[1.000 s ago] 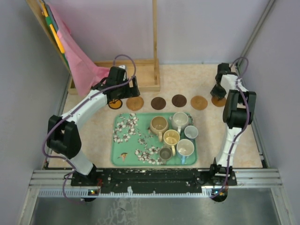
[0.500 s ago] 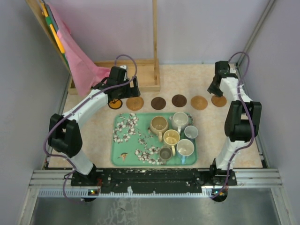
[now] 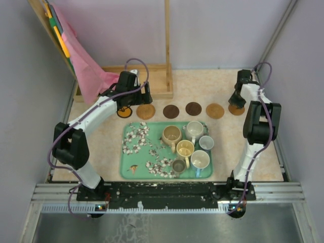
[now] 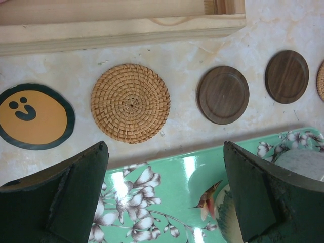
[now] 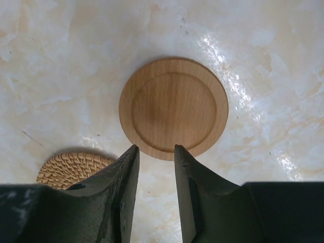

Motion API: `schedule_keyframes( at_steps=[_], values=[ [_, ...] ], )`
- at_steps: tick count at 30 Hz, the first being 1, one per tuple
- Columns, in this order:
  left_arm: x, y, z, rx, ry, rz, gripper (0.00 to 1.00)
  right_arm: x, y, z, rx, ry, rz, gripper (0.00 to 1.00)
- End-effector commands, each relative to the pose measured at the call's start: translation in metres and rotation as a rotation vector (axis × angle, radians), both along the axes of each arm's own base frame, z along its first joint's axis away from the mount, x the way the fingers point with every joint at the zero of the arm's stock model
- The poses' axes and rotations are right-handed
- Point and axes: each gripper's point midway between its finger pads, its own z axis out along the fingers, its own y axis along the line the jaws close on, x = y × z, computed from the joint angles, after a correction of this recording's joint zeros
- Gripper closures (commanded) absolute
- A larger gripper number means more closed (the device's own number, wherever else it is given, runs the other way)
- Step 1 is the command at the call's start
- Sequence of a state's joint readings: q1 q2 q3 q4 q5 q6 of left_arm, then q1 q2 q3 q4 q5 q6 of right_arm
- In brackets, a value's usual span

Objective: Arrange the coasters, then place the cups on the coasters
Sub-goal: Move the coaster to the center of the board.

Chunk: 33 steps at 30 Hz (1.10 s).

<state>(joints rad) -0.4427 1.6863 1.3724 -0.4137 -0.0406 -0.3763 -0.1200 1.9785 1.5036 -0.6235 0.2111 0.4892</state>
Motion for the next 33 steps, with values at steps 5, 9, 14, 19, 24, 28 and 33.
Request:
schedule_keyframes(
  at_steps=[5,9,14,19,24,28,33],
  values=[
    [0.007,-0.007,0.004,-0.009,-0.029,-0.025,0.0,0.029,-0.015,0.008,-0.021,-0.047,-0.008,0.65],
    [0.006,-0.007,0.003,-0.008,-0.027,-0.025,0.0,0.024,-0.016,-0.003,-0.003,-0.03,-0.02,0.65],
    [0.007,-0.008,0.001,-0.011,-0.021,-0.028,0.0,0.015,-0.014,-0.009,0.007,-0.025,-0.031,0.65],
    [0.007,-0.01,0.0,-0.016,-0.02,-0.033,0.0,0.005,-0.013,-0.015,0.013,-0.009,-0.042,0.65],
    [0.006,-0.01,0.002,-0.018,-0.021,-0.034,0.0,-0.002,-0.015,-0.02,0.022,0.003,-0.062,0.65],
    [0.005,-0.01,0.003,-0.021,-0.022,-0.035,0.0,-0.011,-0.013,-0.02,0.031,0.003,-0.072,0.65],
    [0.004,-0.011,0.002,-0.027,-0.02,-0.036,0.0,-0.023,-0.011,-0.018,0.032,0.0,-0.08,0.65]
  ],
)
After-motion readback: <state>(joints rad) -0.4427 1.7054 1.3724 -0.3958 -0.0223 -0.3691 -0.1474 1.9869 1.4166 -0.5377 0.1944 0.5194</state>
